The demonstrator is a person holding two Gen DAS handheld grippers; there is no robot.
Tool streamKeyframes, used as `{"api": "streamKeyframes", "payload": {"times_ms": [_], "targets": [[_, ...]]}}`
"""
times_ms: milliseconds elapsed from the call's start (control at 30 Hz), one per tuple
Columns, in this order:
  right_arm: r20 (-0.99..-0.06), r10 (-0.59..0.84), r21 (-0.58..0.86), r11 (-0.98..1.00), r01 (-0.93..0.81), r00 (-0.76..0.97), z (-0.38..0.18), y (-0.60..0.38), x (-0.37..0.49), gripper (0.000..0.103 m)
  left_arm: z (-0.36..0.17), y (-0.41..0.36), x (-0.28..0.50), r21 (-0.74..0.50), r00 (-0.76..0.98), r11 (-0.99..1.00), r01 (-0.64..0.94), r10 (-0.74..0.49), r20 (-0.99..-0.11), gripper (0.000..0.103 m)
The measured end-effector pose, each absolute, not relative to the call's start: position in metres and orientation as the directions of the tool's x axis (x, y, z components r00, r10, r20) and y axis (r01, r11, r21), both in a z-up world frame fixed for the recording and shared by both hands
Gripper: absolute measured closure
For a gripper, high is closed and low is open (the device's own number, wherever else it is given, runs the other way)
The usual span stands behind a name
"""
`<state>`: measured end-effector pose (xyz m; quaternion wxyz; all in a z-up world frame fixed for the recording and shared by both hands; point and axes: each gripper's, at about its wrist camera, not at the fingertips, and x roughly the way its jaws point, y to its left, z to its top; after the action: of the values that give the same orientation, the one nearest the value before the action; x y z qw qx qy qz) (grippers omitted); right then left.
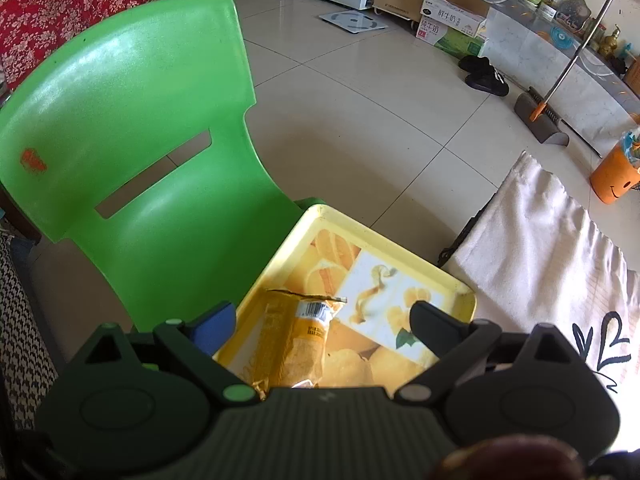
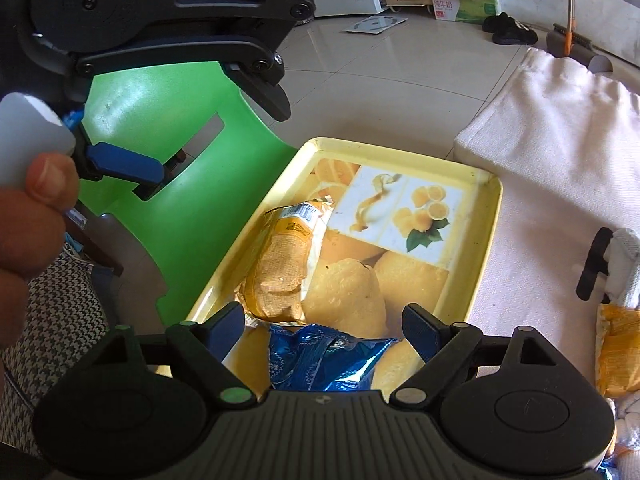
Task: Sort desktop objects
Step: 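Open both tools to drop the chip bag and blue pack onto the tray, then move both tools back over the remaining pile on the mat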
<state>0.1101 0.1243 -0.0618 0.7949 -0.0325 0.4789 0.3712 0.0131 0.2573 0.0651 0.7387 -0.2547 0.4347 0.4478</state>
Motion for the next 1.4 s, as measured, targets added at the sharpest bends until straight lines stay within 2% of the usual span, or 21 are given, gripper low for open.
{"api": "streamKeyframes", "payload": {"times_ms": [133,333,867,1400], "targets": [[-0.812,0.498,0.257,0.773,-0.58,0.304,-0.059,0.11,0.117,0.016,0.069,0.247,0.018,-0.01,0.26,0.5,-0.866,0.434,-0.863,0.001],[-0.838,0.388,0.14,0.832,-0.537,0.384,-0.048,0.077,0.116,0.016,0.068,0.219,0.036,0.016,0.297,0.585,-0.811,0.436,-0.85,0.001],[-0.852,0.211,0.041,0.939,-0.342,0.478,-0.028,-0.026,0.125,0.016,0.043,0.151,0.08,0.007,0.372,0.721,-0.693,0.366,-0.853,0.001],[-0.861,0.021,-0.053,0.99,-0.13,0.508,-0.03,-0.101,0.138,0.016,0.011,0.102,0.11,0.073,0.345,0.827,-0.558,0.312,-0.885,0.001]]}}
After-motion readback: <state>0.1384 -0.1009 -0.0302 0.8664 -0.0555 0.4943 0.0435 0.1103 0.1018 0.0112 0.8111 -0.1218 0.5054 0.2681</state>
